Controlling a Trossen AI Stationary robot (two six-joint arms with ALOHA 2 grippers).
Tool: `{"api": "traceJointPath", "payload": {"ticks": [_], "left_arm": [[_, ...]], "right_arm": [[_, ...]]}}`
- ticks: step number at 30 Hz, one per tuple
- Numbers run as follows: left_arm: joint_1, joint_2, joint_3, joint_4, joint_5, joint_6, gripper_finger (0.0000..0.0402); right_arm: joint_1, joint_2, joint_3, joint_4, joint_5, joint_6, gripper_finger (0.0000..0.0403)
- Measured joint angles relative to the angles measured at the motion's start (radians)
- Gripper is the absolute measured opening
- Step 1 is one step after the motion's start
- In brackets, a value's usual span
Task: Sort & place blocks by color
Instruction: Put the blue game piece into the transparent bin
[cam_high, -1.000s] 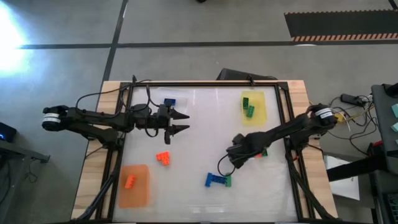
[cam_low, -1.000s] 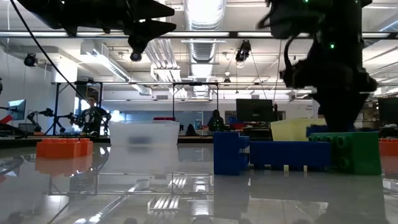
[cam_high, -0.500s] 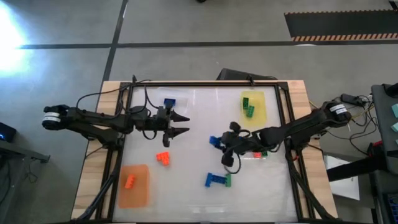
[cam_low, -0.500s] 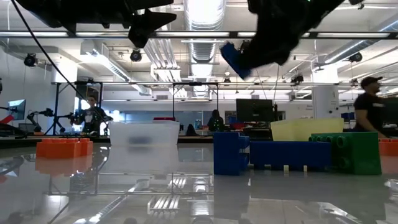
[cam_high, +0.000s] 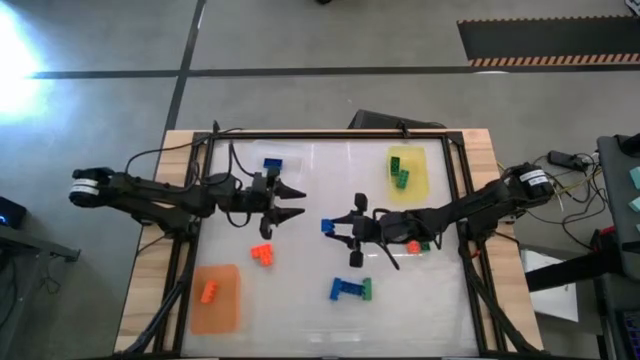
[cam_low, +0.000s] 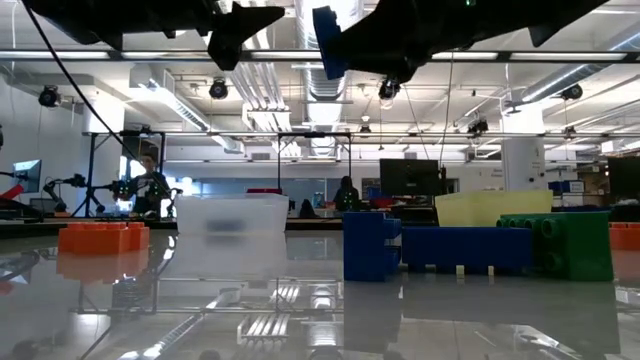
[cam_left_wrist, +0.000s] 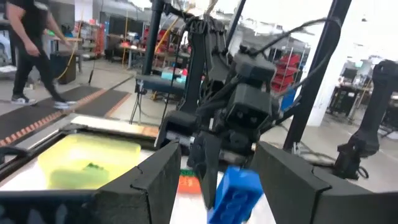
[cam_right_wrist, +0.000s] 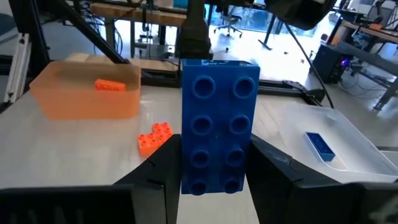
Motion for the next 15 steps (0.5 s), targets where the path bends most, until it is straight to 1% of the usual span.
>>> {"api": "traceJointPath", "payload": {"ticks": [2,4,7,13,15], "left_arm": [[-0.003,0.022,-0.002,0.033,0.0,-0.005,0.0191],[-0.006,0.066,0.001,0.107,0.0,-0.005,0.0191],[-0.011,0.138,0.004,0.174,0.002,-0.003,0.0191],[-0.016,0.271,0.013,0.345,0.088,-0.002,0.0191],[-0.023,0.307,0.013,0.392,0.099,0.012,0.0191]], "right_arm": [[0.0,0.0,0.0,0.002,0.0,-0.005,0.0126],[0.0,-0.003,0.0,0.006,0.0,-0.015,0.0126],[-0.003,-0.006,0.0,0.013,0.001,-0.018,0.0126],[-0.018,-0.008,0.0,0.015,0.001,-0.017,0.0126],[-0.022,-0.008,0.0,0.017,0.001,-0.014,0.0127]]}}
